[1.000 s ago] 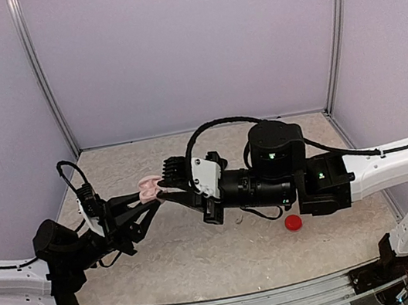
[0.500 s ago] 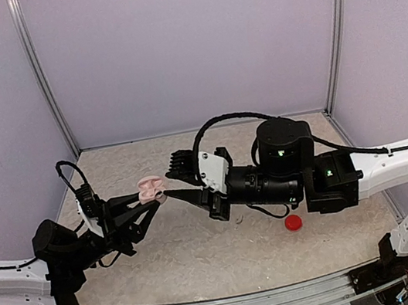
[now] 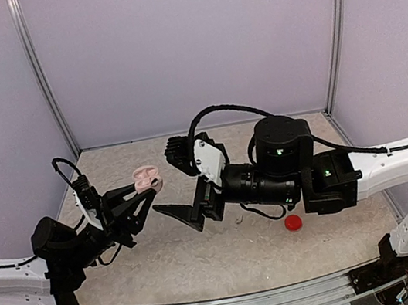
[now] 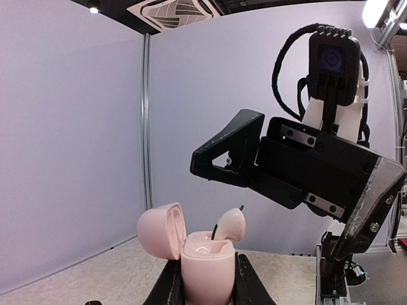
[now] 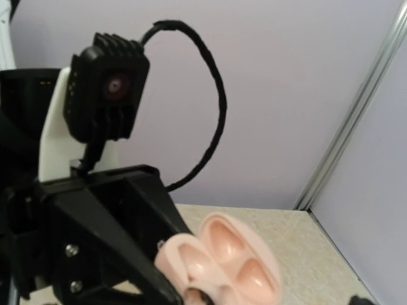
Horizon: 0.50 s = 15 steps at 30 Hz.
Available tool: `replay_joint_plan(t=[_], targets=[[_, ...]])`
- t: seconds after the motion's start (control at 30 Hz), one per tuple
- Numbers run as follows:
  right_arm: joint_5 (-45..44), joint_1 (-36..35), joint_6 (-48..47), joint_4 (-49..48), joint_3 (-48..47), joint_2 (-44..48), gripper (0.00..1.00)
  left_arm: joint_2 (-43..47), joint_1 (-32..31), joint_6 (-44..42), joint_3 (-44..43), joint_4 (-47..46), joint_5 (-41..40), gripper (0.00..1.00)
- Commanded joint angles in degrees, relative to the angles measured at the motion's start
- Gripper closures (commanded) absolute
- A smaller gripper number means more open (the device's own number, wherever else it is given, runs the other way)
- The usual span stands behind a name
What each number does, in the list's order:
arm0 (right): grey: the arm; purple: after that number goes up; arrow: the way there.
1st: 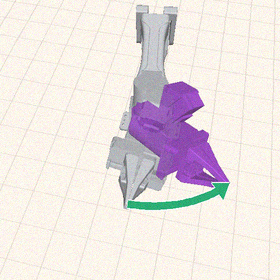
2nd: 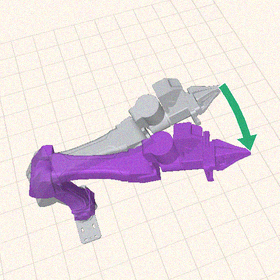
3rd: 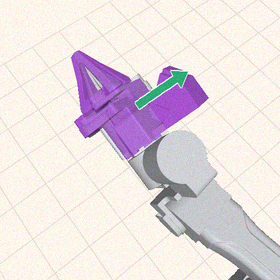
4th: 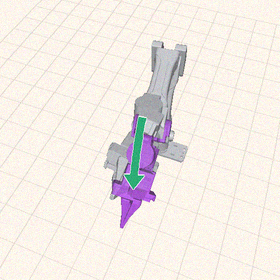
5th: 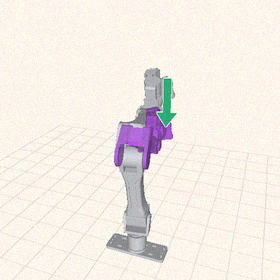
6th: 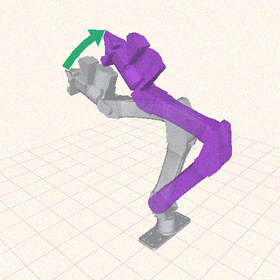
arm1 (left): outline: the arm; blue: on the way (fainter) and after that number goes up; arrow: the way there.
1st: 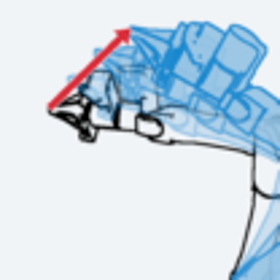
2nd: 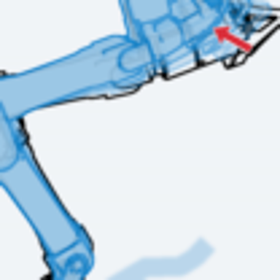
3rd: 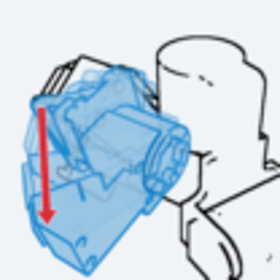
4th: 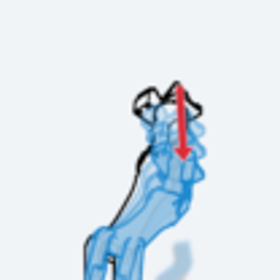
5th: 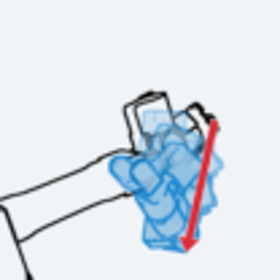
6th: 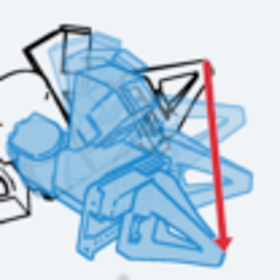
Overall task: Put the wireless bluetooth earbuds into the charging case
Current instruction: Adjust the right earbud in the right side groove of the charging case.
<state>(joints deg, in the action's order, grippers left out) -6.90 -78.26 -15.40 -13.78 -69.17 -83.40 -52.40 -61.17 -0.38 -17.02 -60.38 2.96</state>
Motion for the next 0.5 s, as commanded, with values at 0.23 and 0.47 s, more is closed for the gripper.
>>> replay_joint_plan(t=[0.23,0.47], targets=[[-5.0,-0.6,4.7,-3.8,-2.4,-2.3,0.08,-0.4,-0.4,-0.9,-1.5,-0.8,1.0,0.97],[-5.5,0.8,7.1,-3.5,-2.5,-2.4,0.17,-0.4,-0.5,-1.0,-1.5,-1.0,1.6,0.96]])
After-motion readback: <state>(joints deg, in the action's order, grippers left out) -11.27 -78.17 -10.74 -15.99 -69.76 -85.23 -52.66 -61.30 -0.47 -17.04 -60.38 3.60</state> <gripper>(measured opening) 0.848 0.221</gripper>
